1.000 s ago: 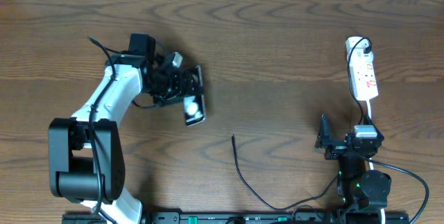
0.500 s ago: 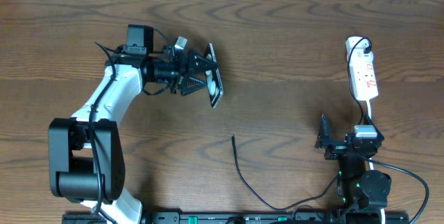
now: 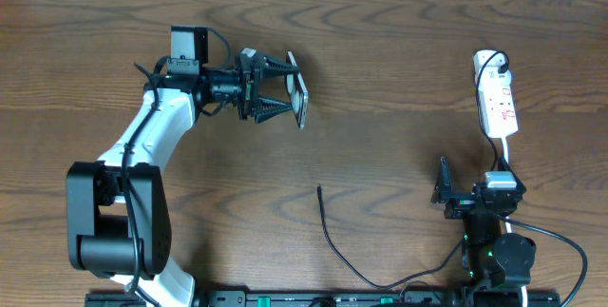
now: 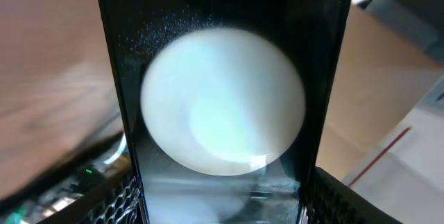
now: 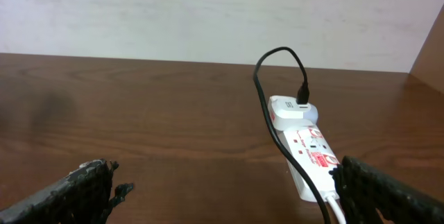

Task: Plug charger to phone and switch on socket
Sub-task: 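Lift the phone with the left gripper and tilt it upright, then hold the phone upright with the left gripper, rotating it slightly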

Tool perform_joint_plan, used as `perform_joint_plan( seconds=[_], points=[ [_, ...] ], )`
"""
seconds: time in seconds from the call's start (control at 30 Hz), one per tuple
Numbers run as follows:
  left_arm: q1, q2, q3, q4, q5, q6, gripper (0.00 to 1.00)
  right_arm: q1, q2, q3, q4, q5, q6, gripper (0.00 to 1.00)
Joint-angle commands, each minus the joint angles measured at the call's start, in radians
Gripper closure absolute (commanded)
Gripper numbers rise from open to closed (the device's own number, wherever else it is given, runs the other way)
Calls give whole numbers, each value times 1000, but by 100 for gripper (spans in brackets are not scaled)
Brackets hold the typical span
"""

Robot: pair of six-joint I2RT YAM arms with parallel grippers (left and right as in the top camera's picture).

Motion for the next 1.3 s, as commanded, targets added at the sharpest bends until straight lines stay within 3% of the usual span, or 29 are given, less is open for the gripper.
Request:
perform_joint_plan(
  seconds=[0.0,0.4,1.27],
  points=[
    [4,-35,11,38,53,-215,93,11,-6,-1,-5,5,10,1],
    [4,-35,11,134,99,-455,93,11,-6,-1,-5,5,10,1],
    [4,-35,11,133,105,-454,93,11,-6,-1,-5,5,10,1]
  ],
)
